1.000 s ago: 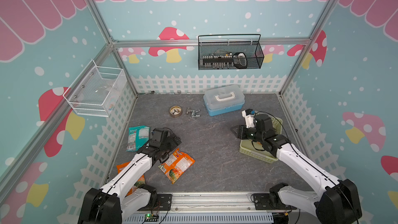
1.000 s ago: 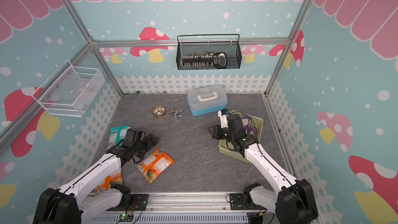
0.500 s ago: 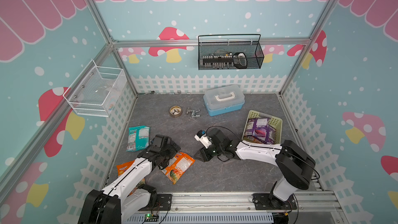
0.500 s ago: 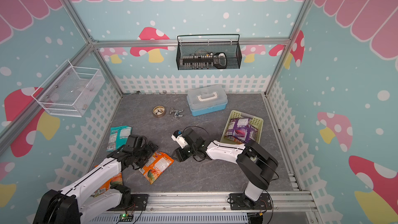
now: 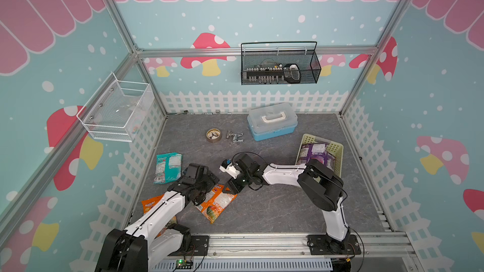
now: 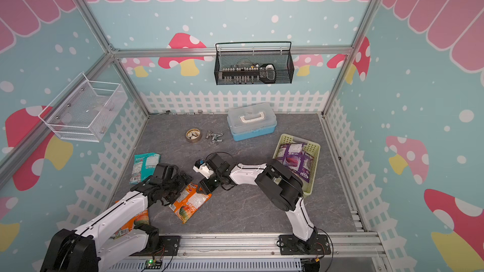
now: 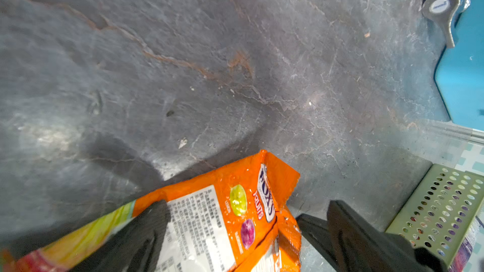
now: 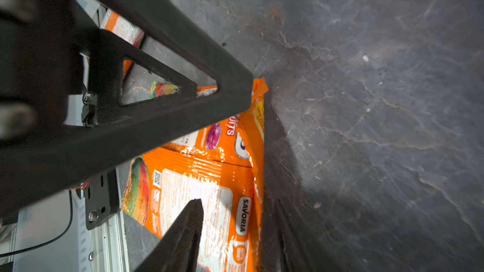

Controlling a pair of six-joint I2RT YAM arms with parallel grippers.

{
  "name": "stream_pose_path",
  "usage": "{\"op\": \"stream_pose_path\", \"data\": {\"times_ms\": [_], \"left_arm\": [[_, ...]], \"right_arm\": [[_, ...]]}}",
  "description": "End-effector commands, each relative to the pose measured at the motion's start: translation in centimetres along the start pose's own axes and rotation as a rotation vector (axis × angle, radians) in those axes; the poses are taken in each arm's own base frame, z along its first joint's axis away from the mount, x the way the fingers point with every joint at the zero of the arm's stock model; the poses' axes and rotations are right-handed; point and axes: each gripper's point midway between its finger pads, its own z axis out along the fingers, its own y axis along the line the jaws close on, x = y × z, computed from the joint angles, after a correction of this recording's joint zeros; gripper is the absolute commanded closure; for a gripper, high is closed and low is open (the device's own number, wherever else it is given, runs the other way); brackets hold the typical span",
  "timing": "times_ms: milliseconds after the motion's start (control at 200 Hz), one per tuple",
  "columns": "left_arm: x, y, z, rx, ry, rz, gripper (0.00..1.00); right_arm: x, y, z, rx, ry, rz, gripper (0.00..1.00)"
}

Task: Put the candies in the basket
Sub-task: Pick up the candy at the center of the board.

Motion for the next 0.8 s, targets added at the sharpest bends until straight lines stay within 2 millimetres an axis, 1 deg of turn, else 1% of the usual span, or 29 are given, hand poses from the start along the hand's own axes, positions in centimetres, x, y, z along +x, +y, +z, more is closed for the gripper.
{"op": "stream_pose_path", "data": {"times_ms": [0, 80, 155, 220, 310, 380, 520, 640, 730, 796], "left_arm": [[0.3, 0.6, 0.2, -0.023, 0.014, -0.023, 0.01], [0.3, 0.6, 0.3, -0.025, 0.018, -0.028, 0.01], [0.4, 0.7, 0.4, -0.026, 0.023, -0.031, 0.01], [0.4, 0.8, 0.5, -0.028, 0.023, -0.031, 0.01], [0.5, 1.0, 0.5, -0.031, 0.021, -0.037, 0.01], [0.4, 0.9, 0.4, -0.026, 0.015, -0.037, 0.01], [0.3, 0.6, 0.2, -0.015, 0.01, -0.037, 0.01], [-0.3, -0.3, -0.3, 0.008, -0.014, -0.014, 0.01], [-1.3, -1.6, -1.1, 0.037, -0.055, 0.034, 0.01], [-2.3, -2.9, -2.0, 0.063, -0.093, 0.078, 0.01]], "right_arm": [[0.4, 0.4, 0.6, -0.029, 0.025, -0.011, 0.5], [0.8, 0.3, 1.0, -0.043, 0.037, 0.0, 0.5], [1.4, 0.7, 1.3, -0.081, 0.053, 0.01, 0.51], [1.8, 1.0, 1.5, -0.111, 0.057, 0.024, 0.53], [2.4, 0.8, 1.9, -0.114, 0.068, 0.043, 0.57], [2.7, 0.6, 2.0, -0.111, 0.075, 0.048, 0.64], [1.8, 0.6, 1.2, -0.085, 0.04, 0.032, 0.85], [0.3, 0.9, -0.2, -0.072, -0.014, 0.012, 1.0], [-0.7, 1.3, -1.7, -0.073, -0.061, -0.001, 1.0], [-1.4, 1.4, -2.8, -0.058, -0.097, -0.002, 1.0]]}}
